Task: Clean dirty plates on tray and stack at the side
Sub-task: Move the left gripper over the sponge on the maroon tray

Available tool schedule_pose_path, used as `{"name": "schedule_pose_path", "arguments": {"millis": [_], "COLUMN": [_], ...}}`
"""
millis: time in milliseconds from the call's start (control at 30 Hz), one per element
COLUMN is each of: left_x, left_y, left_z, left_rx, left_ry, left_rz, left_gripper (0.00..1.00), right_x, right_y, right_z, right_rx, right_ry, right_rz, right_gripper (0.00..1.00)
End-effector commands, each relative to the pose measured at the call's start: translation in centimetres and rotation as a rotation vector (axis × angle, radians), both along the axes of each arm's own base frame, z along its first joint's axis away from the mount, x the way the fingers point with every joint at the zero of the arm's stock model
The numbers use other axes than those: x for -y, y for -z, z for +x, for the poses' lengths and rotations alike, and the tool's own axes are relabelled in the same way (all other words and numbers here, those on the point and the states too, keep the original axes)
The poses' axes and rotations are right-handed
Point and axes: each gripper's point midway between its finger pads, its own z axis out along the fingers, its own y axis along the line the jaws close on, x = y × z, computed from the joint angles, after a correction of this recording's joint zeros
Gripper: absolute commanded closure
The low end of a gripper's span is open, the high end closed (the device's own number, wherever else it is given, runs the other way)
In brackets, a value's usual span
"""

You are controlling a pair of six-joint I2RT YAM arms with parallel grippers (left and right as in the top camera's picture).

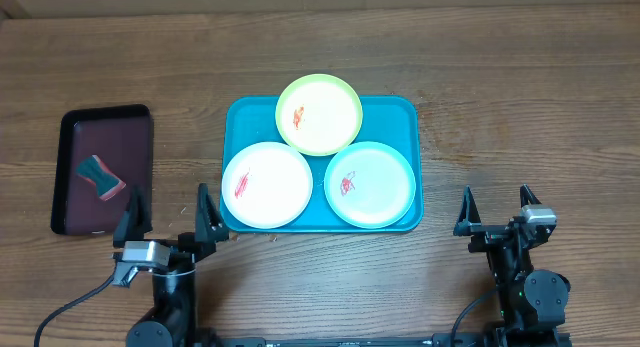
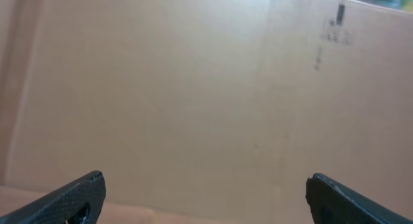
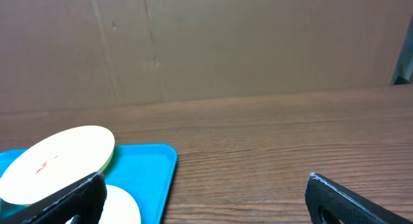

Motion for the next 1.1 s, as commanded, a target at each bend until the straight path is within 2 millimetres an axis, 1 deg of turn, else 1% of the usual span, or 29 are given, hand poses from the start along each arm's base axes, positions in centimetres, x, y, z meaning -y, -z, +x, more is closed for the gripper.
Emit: {"name": "schedule_pose_path", "arguments": {"millis": [0,67,133,167,200,233,300,367,433,500,567,633,667,800,867,933,967,1067], "left_x": [1.0,1.0,0.6,0.2,-0.6,-0.6,-0.4,0.3,1.0,0.4,-1.9,-5.0,-6.3,-11.2,-13.1,-14.9,-16.1,-18.6], "left_y": [-3.4,-4.7,-6.2,-6.8,-7.3,-7.5,-7.4,-7.0,-5.9,-5.0,-4.3,-3.8,-3.7,-3.0,-2.6,-2.2,-1.8,0.2], "left_z": [-0.9,-0.9,-0.5,0.0,1.4,2.3,4.5,6.5,8.3,9.9,11.5,12.4,12.6,13.6,14.2,15.2,15.9,15.7], "left_rx": [-0.002,-0.044,-0.106,-0.161,-0.281,-0.349,-0.498,-0.63,-0.759,-0.849,-0.933,-1.012,-1.042,-1.133,-1.151,-1.129,-1.122,-1.176], "left_ry": [0.053,0.036,-0.001,-0.026,-0.062,-0.064,-0.052,0.002,0.063,0.035,-0.082,-0.24,-0.29,-0.418,-0.458,-0.491,-0.511,-0.591], "left_rz": [0.022,0.061,0.102,0.1,0.101,0.13,0.186,0.209,0.209,0.22,0.191,0.069,0.026,-0.127,-0.153,-0.174,-0.185,-0.182], "left_gripper": [0.0,0.0,0.0,0.0,0.0,0.0,0.0,0.0,0.0,0.0,0.0,0.0,0.0,0.0,0.0,0.0,0.0,0.0], "right_x": [-0.1,-0.1,-0.1,-0.1,-0.1,-0.1,-0.1,-0.1,-0.1,-0.1,-0.1,-0.1,-0.1,-0.1,-0.1,-0.1,-0.1,-0.1], "right_y": [0.1,0.1,0.1,0.1,0.1,0.1,0.1,0.1,0.1,0.1,0.1,0.1,0.1,0.1,0.1,0.1,0.1,0.1], "right_z": [0.0,0.0,0.0,0.0,0.0,0.0,0.0,0.0,0.0,0.0,0.0,0.0,0.0,0.0,0.0,0.0,0.0,0.0], "right_rx": [0.006,0.006,0.006,0.006,0.006,0.005,0.006,0.006,0.005,0.006,0.006,0.006,0.006,0.005,0.006,0.006,0.006,0.006], "right_ry": [-0.007,-0.007,-0.007,-0.007,-0.007,-0.007,-0.007,-0.007,-0.007,-0.007,-0.007,-0.007,-0.007,-0.007,-0.007,-0.007,-0.007,-0.007], "right_rz": [-0.003,-0.003,-0.003,-0.003,-0.003,-0.003,-0.003,-0.003,-0.003,-0.003,-0.003,-0.003,-0.003,-0.003,-0.003,-0.003,-0.003,-0.003], "right_gripper": [0.0,0.0,0.0,0.0,0.0,0.0,0.0,0.0,0.0,0.0,0.0,0.0,0.0,0.0,0.0,0.0,0.0,0.0]}}
